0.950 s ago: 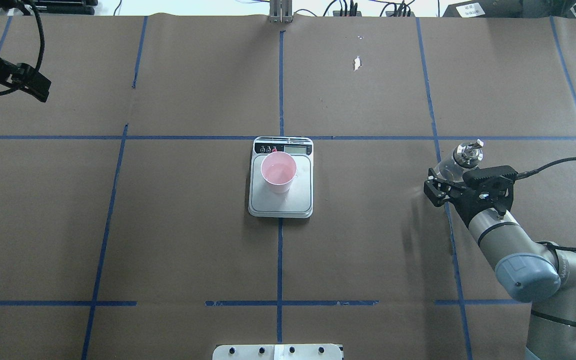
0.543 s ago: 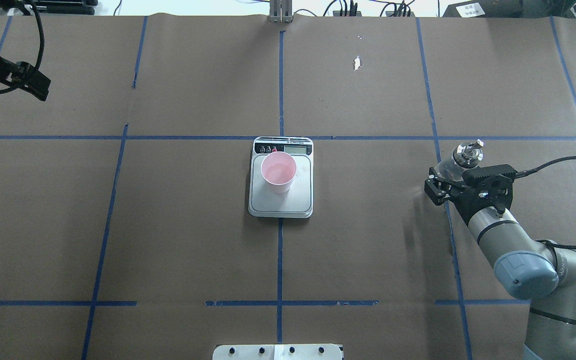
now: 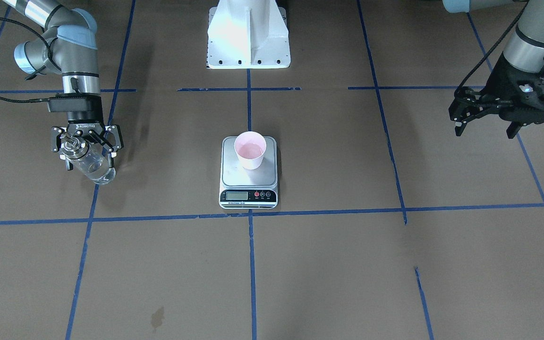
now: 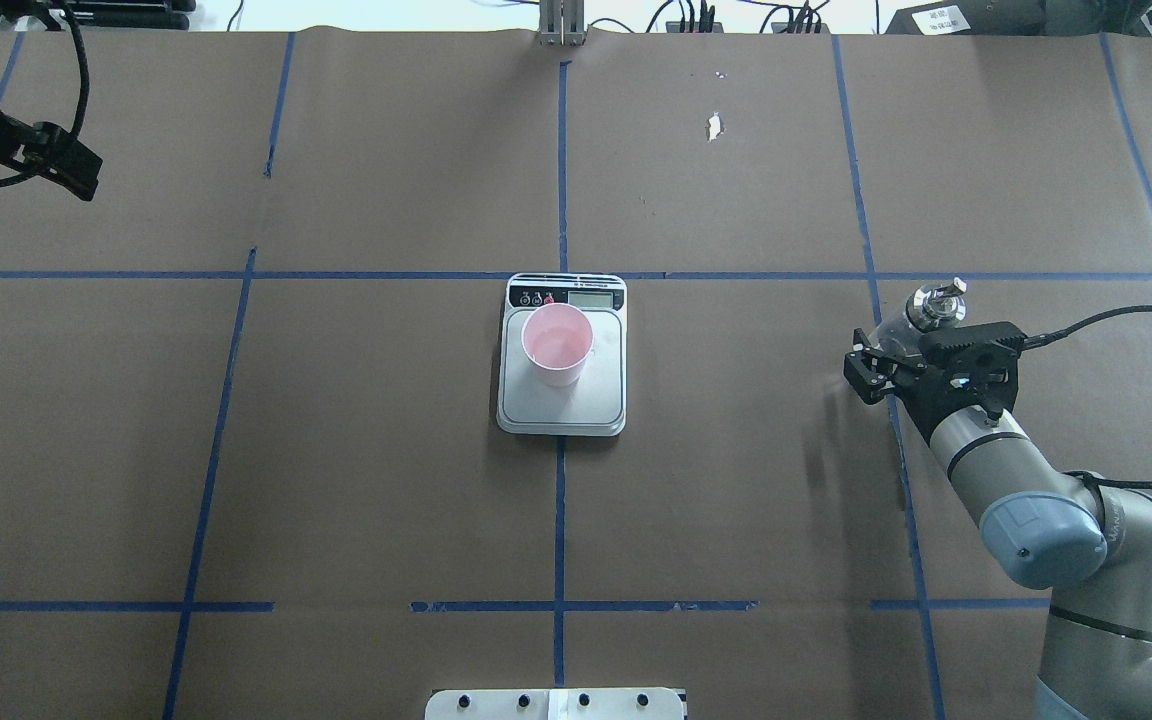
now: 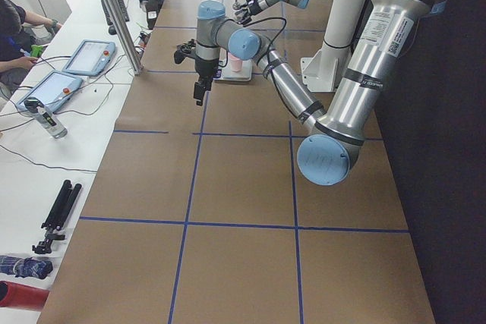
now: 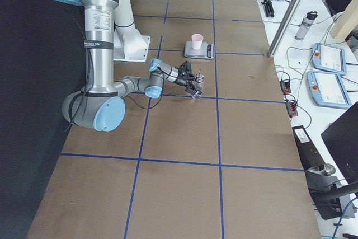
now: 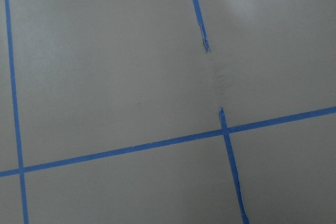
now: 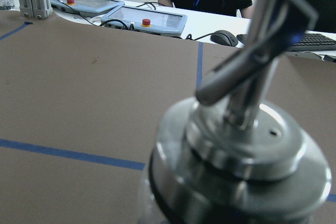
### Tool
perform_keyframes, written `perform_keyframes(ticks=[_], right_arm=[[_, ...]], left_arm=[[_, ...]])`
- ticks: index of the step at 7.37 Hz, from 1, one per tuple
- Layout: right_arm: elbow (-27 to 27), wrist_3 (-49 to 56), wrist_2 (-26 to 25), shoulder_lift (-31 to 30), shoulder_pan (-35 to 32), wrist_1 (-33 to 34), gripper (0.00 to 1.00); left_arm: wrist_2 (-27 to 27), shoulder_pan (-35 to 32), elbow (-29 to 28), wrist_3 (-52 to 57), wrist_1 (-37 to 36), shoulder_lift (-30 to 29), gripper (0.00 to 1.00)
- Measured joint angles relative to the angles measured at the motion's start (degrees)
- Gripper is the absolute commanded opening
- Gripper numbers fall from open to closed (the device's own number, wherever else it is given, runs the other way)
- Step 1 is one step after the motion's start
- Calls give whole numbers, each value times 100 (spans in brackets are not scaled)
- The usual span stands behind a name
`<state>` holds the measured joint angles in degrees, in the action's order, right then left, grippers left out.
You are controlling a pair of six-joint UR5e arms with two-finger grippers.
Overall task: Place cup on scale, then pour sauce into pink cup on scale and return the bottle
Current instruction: 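Close the right gripper around the glass bottle's neck and lift it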
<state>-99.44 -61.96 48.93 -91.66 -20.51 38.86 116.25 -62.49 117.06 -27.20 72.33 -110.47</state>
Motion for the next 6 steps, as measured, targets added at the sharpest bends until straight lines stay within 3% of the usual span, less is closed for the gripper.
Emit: perform_keyframes(ticks=[1,2,4,6], right_arm=[[2,-2,7,15,-2,-3,22],[-2,-4,16,24,-8,-9,0],[-134,3,115,30,-65,-20,0],[-614,149,537,24,-343,142,0]], left_arm=[[2,-3,0,0,0,0,100],[3,-6,1,2,0,0,100],[5,-21,14,6,0,-1,100],[15,-69,37,38,0,-1,100]])
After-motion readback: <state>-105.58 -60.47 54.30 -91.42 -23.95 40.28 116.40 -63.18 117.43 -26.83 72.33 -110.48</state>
